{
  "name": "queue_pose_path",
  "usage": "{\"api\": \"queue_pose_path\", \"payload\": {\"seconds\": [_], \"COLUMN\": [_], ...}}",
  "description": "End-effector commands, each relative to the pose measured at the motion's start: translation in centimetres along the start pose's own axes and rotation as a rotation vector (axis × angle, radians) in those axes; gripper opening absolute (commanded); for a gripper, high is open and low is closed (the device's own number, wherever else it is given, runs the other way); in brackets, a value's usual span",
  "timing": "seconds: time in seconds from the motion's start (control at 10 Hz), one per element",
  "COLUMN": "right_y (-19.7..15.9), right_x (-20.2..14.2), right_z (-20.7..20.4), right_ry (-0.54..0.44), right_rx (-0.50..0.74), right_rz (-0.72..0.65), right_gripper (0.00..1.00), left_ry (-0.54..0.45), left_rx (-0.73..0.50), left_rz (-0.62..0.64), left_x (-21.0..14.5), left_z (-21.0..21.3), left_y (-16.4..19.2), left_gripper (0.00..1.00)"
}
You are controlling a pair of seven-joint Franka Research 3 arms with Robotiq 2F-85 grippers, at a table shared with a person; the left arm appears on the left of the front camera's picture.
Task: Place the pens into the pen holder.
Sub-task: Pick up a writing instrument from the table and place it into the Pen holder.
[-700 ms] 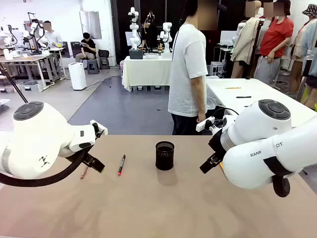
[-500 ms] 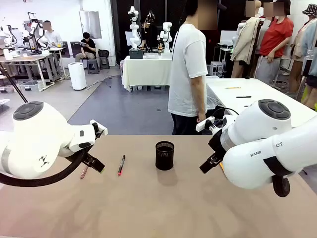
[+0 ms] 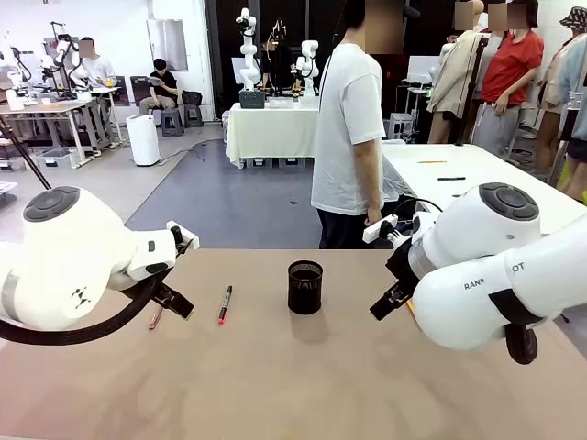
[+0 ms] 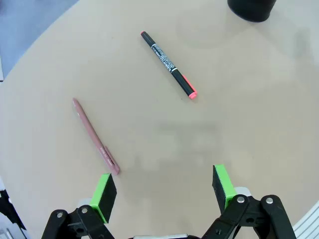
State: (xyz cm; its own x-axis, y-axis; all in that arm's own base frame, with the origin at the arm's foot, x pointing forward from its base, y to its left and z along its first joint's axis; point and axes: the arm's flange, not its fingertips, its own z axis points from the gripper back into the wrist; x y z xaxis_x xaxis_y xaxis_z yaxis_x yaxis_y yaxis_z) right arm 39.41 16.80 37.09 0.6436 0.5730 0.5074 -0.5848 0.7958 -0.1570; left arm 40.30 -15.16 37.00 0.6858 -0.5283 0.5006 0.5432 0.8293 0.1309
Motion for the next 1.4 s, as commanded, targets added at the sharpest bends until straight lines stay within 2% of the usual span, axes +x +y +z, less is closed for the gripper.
{"api": "queue_pose_path", "payload": {"seconds": [0.0,1.1,1.3], "right_y": [0.0,0.0,-1.5], "right_x": [0.0,0.0,1.3], "right_z": [0.0,0.0,1.7], "right_ry": [0.000,0.000,-0.033], "right_rx": [0.000,0.000,0.068], "right_rz": [-0.001,0.000,-0.012], "right_gripper": [1.00,1.00,1.00], "left_ry": [0.000,0.000,0.052], "left_rx": [0.000,0.000,-0.044], "left_rz": [0.000,0.000,-0.067], "left_x": [0.0,0.0,0.9], "left_z": [0.0,0.0,2.0], "left_y": [0.0,0.0,1.3], "left_gripper": [1.00,1.00,1.00]}}
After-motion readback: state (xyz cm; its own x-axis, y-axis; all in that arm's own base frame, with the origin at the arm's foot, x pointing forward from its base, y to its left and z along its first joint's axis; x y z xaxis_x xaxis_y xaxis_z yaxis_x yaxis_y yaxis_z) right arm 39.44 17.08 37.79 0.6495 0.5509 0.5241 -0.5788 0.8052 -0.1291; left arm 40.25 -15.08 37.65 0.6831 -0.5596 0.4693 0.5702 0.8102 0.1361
